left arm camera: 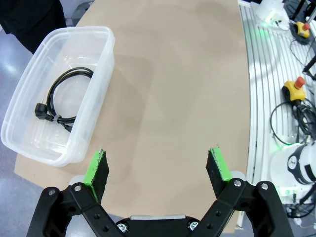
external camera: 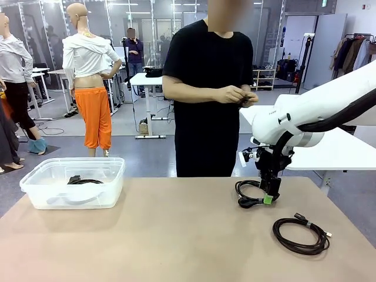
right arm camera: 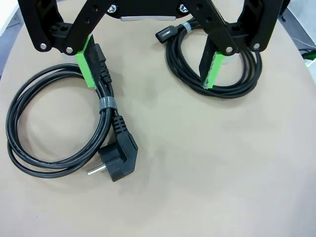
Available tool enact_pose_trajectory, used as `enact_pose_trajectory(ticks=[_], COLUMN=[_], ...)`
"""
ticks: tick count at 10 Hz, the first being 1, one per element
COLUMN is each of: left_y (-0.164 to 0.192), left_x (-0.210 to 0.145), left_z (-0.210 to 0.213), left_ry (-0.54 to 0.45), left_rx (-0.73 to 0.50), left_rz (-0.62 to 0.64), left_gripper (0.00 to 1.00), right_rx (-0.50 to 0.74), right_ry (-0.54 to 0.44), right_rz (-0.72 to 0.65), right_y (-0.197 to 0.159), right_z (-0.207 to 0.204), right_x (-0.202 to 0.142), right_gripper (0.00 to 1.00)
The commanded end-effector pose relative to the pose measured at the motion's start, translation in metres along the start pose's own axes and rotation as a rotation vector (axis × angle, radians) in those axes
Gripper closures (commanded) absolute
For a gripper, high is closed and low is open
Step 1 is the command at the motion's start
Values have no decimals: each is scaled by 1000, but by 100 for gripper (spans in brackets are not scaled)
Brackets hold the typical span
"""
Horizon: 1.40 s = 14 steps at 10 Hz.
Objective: Organize and store the cables.
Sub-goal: Place the Power Cable into the Organizing box.
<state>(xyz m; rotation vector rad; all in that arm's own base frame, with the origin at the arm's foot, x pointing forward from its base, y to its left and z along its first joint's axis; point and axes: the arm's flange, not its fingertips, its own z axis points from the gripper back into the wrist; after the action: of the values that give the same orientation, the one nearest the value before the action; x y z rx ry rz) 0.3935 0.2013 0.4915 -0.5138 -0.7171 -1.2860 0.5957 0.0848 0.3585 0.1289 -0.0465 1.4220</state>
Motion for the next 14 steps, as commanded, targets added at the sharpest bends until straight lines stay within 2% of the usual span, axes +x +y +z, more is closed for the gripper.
enact_pose_trajectory(ticks=[1,3,5,9,10,11,12,14], left_y=[1,1,1,1,1,1,1,1], left_x=[3,3,3,3,3,3,3,3], left_z=[1,1,1,1,1,1,1,1], left_ry=[-1,-1,-1,-1,-1,-1,-1,-1], left_rx=[12,12,12,12,12,12,12,12], left_rz=[9,9,9,9,9,9,9,9], left_gripper=[0,0,0,0,0,0,0,0], right_rx=[-48,-60,-133,-88,-85,-82,-75,-68], right_ry=[15,21,31,17,27,33,33,33], right_rz=[26,41,10,8,12,12,12,9], right_y=[-10,-15,-21,-27,-28,-28,-28,-29], right_z=[-9,-26,-41,-49,-49,-49,-50,-51], right_x=[-4,-3,2,0,-1,-1,-1,-1], right_gripper=[0,0,0,0,52,59,100,100])
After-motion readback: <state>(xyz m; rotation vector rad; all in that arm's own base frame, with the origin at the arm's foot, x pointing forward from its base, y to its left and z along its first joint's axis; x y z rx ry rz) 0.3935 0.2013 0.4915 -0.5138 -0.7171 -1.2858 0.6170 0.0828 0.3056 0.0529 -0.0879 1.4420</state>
